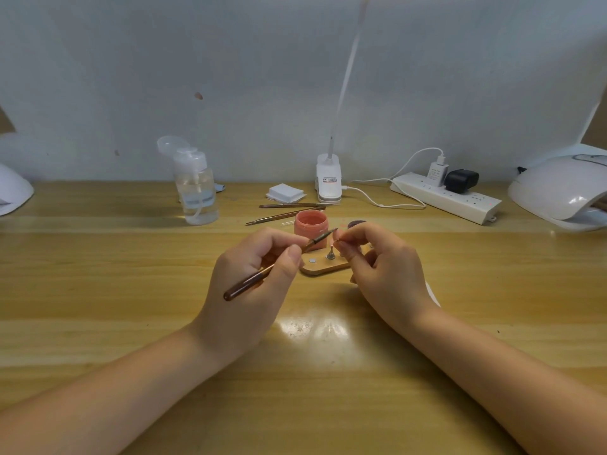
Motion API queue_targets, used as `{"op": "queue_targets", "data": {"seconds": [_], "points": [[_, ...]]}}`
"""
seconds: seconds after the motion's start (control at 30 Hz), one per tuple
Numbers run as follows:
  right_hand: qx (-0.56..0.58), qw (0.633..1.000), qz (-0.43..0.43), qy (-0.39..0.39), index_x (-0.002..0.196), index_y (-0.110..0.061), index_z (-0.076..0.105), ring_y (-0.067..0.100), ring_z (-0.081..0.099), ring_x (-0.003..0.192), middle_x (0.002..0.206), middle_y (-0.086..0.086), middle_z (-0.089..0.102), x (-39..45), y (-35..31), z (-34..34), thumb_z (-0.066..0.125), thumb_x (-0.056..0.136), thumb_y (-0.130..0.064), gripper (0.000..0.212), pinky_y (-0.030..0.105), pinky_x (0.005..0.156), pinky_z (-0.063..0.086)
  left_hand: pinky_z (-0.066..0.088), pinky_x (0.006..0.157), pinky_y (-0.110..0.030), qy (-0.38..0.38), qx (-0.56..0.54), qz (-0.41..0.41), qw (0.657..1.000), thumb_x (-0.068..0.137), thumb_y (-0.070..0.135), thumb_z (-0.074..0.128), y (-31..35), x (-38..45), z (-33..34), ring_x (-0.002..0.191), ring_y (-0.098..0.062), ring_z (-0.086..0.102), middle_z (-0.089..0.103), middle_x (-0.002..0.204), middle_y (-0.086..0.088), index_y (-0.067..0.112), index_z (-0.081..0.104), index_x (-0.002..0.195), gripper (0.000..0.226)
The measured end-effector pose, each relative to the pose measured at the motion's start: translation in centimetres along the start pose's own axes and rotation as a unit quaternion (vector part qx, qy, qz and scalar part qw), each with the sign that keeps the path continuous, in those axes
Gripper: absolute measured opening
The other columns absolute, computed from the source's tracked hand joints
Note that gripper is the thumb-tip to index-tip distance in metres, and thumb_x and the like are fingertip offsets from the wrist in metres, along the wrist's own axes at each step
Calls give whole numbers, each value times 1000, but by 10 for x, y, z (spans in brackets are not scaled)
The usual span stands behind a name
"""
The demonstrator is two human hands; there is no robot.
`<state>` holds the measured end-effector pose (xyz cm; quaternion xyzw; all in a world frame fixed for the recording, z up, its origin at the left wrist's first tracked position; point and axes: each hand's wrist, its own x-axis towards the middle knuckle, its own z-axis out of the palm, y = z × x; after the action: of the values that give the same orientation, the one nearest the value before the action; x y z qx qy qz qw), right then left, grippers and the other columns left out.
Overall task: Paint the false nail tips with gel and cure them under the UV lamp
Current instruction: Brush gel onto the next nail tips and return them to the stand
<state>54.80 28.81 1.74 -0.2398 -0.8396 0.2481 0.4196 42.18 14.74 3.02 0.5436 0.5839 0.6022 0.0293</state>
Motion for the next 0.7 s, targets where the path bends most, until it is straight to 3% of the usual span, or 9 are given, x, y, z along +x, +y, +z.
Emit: {"op": "queue_targets", "data": {"seconds": [0.13,0.23,0.37,0.53,0.6,0.7], "points": [[4,1000,2,-1,98,-15,69,23,60,63,89,-7,67,0,0,0,65,91,-15,8,48,67,52,53,67,-36,0,-9,0,1000,84,36,50,0,-1,-2,75,-15,64,66,77,5,20,67,90,24],[7,1000,3,-1,98,-15,70,23,60,64,88,-9,66,0,0,0,65,91,-16,9,48,67,52,51,68,-26,9,-25,-3,1000,87,35,50,-1,0,-1,77,-12,64,68,79,7,18,67,94,25],[13,1000,8,2,97,-18,68,24,60,64,87,-10,65,0,1,1,65,91,-16,7,48,66,52,52,69,-26,-4,-34,-10,999,86,32,52,-2,-1,1,75,-10,65,69,77,7,20,67,89,19],[54,998,37,21,97,-16,67,27,60,63,84,-13,65,2,4,2,66,90,-18,7,50,65,53,48,70,-15,15,-85,0,996,89,29,54,-5,2,1,75,-6,63,67,76,8,17,64,93,17],[61,997,38,27,97,-15,67,26,61,62,83,-13,65,2,4,2,66,90,-18,8,50,64,53,52,77,-21,34,-137,-50,989,90,25,55,-7,9,5,78,-6,64,69,77,9,16,64,94,13],[69,997,36,29,96,-15,68,26,61,62,81,-12,66,1,2,3,67,89,-17,7,50,64,53,52,94,-45,48,-200,-140,969,96,22,55,-13,22,9,85,-7,65,69,80,11,19,63,94,9]]}}
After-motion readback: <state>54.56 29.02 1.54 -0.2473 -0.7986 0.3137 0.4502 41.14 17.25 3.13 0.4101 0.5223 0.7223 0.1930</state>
